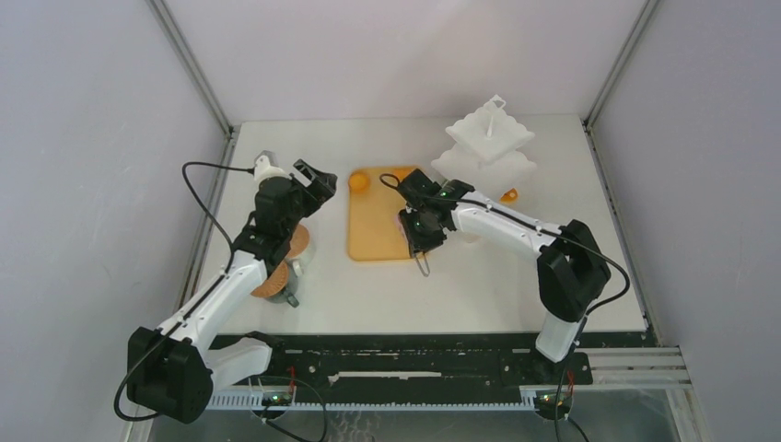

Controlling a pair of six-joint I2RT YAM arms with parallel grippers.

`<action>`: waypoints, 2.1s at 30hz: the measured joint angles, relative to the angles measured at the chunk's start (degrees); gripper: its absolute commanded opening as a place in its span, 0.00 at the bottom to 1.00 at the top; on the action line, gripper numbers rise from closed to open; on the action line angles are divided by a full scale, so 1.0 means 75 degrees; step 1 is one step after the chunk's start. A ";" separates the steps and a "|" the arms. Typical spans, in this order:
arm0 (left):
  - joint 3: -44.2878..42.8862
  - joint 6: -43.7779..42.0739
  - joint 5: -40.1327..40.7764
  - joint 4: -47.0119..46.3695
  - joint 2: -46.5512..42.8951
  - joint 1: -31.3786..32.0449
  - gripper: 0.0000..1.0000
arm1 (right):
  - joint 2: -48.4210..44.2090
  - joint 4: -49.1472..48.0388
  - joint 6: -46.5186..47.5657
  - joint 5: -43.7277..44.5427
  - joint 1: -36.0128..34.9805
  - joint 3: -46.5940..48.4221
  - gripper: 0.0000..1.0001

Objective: Serve the afternoon tea
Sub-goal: Pick up the desert from the tray, then place the desert on the desert table.

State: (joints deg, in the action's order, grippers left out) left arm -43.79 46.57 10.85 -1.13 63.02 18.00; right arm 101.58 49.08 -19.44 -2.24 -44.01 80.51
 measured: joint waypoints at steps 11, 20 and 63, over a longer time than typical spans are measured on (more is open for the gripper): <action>0.0000 -0.0003 0.0076 0.0061 -0.0172 0.0020 0.88 | -0.1309 0.0280 -0.0114 0.0283 -0.0146 0.0006 0.16; -0.0003 -0.0003 0.0076 0.0140 -0.0172 0.0032 0.88 | -0.2538 0.0676 -0.0178 0.0583 0.0265 0.0017 0.17; -0.0227 -0.0277 0.0111 0.0350 0.0498 0.0131 0.88 | -0.0711 -0.0067 0.0006 0.0163 0.2608 0.1174 0.17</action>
State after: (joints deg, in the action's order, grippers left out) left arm -45.50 44.49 11.68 1.50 66.76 18.98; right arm 96.25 48.58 -19.40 -1.02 -24.45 89.32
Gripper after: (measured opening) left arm 0.885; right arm 0.363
